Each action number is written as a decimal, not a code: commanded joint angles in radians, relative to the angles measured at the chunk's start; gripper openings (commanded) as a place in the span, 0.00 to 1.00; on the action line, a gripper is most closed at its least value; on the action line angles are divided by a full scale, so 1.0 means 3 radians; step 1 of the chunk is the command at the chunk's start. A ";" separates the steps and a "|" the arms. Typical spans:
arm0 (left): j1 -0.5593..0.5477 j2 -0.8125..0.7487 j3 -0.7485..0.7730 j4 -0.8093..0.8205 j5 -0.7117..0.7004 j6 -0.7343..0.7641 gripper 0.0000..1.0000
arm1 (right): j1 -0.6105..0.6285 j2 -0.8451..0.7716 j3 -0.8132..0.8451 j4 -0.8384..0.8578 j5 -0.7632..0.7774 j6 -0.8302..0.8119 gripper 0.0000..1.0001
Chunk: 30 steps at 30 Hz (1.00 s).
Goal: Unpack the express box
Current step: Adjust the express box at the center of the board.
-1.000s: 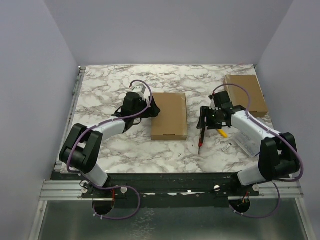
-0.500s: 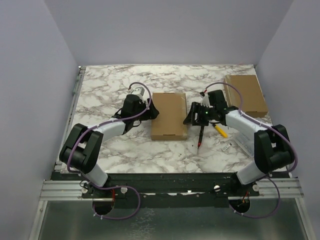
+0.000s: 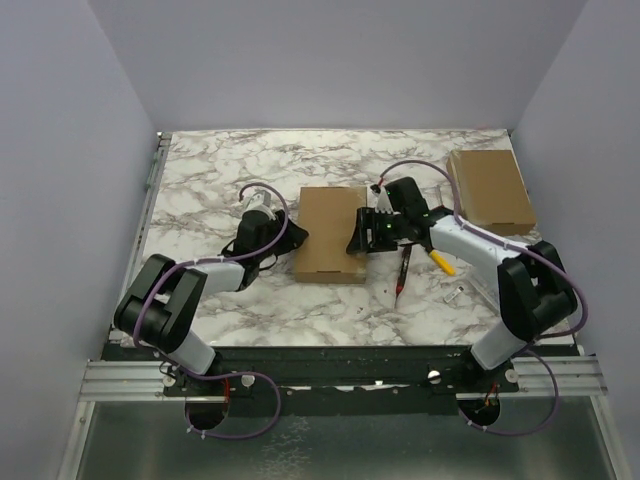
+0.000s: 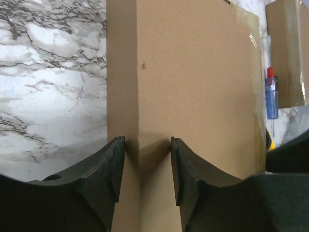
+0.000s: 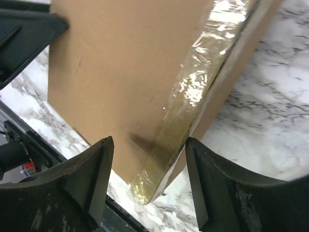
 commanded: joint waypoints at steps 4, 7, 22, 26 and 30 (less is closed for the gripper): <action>-0.0121 0.0137 -0.0187 0.0198 -0.0085 -0.0206 0.47 | 0.0618 -0.0367 0.0622 -0.0351 0.0396 0.0125 0.67; -0.0140 0.0156 -0.0204 0.0213 -0.0096 -0.0225 0.47 | 0.0765 -0.0418 0.0705 -0.0387 0.0491 0.0200 0.67; -0.0201 -0.0126 -0.0210 0.0215 0.0204 -0.0429 0.53 | 0.0873 -0.0095 0.1209 -0.0454 0.0569 0.0202 0.66; -0.0255 -0.0166 -0.0208 0.0217 0.0264 -0.0468 0.55 | 0.0882 0.0005 0.1300 -0.0464 0.0596 0.0154 0.66; -0.0258 -0.0137 -0.0254 0.0181 0.0294 -0.0471 0.57 | 0.0883 0.0096 0.1387 -0.0579 0.0718 0.0059 0.66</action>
